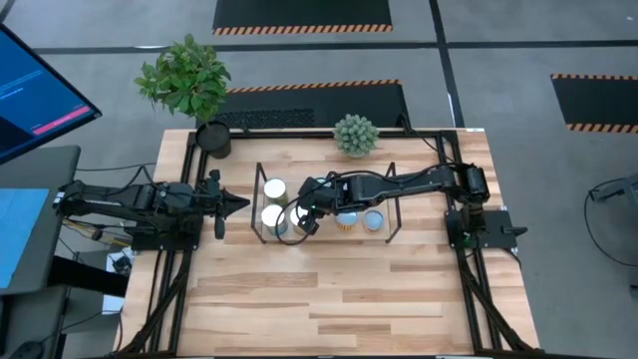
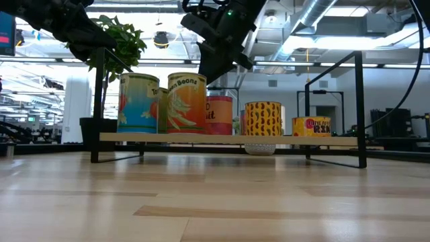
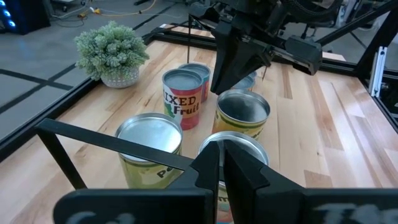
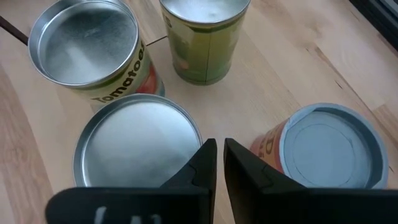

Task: Pick and place cans onto a shelf
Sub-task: Adjust the canned fruits and vegetables on the shelf

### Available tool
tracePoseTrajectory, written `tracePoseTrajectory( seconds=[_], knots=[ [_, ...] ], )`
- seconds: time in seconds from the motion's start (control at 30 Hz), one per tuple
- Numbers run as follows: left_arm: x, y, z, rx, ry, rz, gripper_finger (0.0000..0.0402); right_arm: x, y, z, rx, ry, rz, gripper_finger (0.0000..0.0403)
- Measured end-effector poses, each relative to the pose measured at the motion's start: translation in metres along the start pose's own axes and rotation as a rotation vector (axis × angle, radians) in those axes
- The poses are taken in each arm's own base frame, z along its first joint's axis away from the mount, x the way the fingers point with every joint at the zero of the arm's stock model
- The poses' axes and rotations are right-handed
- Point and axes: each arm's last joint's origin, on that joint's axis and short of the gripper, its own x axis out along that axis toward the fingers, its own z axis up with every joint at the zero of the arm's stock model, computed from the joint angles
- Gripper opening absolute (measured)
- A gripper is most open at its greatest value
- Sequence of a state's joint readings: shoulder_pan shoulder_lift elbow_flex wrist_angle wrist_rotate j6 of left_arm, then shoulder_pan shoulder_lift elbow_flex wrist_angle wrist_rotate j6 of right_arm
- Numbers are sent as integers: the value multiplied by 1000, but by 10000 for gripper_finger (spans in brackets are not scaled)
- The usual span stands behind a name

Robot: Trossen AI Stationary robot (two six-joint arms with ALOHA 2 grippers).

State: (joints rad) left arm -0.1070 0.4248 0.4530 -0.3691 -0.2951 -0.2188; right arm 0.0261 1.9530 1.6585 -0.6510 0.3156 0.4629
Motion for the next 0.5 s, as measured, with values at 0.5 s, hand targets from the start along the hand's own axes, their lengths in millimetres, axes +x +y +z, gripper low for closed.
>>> tracePoseTrajectory(
  seconds=[0.5],
  knots=[
    [0, 0, 0, 1, 0, 0, 8, 0, -1, 1, 0, -25, -48, 54]
  ],
)
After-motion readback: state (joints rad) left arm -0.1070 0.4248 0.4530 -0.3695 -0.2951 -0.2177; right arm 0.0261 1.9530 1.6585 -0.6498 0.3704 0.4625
